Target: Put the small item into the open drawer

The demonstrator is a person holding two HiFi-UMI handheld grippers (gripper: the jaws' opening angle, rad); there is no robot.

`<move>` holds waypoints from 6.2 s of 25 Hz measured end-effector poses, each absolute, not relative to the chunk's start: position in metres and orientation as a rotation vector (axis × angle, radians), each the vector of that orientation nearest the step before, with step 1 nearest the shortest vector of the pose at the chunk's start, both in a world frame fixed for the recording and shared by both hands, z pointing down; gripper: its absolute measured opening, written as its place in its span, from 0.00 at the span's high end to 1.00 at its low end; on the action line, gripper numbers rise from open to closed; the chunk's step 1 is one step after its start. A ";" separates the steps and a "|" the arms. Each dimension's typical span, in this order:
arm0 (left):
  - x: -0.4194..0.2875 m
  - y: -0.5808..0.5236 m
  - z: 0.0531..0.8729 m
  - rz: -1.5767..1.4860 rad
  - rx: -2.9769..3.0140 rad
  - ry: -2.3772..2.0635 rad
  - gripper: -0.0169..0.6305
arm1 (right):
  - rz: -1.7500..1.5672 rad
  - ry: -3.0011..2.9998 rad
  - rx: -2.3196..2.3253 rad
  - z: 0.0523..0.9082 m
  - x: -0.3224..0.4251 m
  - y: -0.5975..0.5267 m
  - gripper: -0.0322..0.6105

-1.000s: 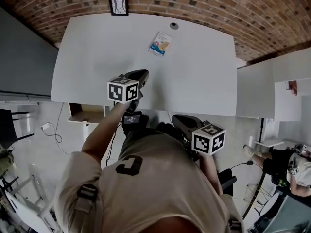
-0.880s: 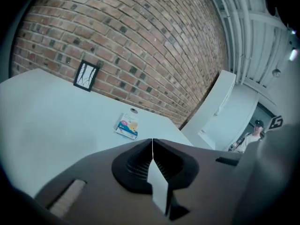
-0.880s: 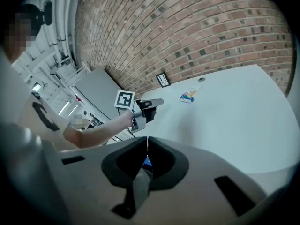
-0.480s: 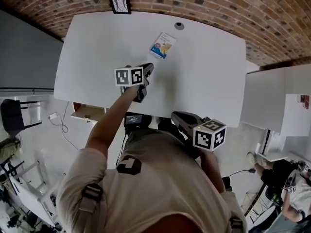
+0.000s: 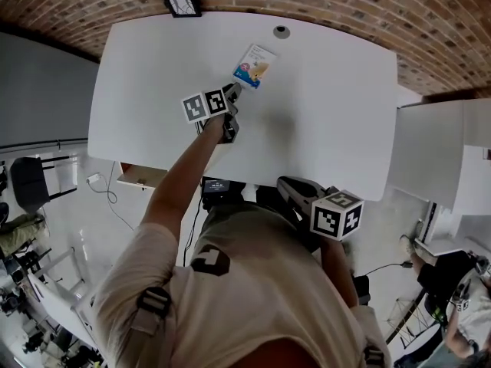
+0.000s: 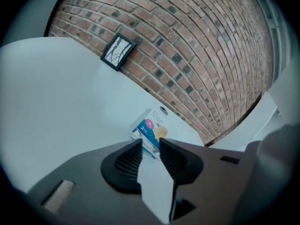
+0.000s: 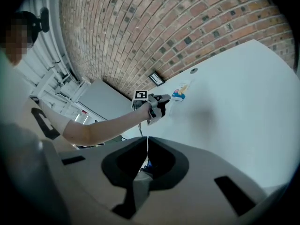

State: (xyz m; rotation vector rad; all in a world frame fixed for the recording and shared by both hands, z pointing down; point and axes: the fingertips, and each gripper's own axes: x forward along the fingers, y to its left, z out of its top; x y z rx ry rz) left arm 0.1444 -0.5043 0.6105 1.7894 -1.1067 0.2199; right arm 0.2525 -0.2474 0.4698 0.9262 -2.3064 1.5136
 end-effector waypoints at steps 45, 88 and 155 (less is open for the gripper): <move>0.142 -0.500 0.636 0.473 1.830 -1.137 0.95 | 1.390 -2.274 1.091 0.458 0.241 -0.220 0.94; 0.124 -0.407 0.528 0.033 1.844 -0.605 0.97 | 1.235 -2.196 1.180 0.444 0.158 -0.165 0.94; 0.208 -0.093 0.439 0.061 1.997 -0.425 0.97 | 1.469 -2.458 1.141 0.441 0.238 0.038 0.94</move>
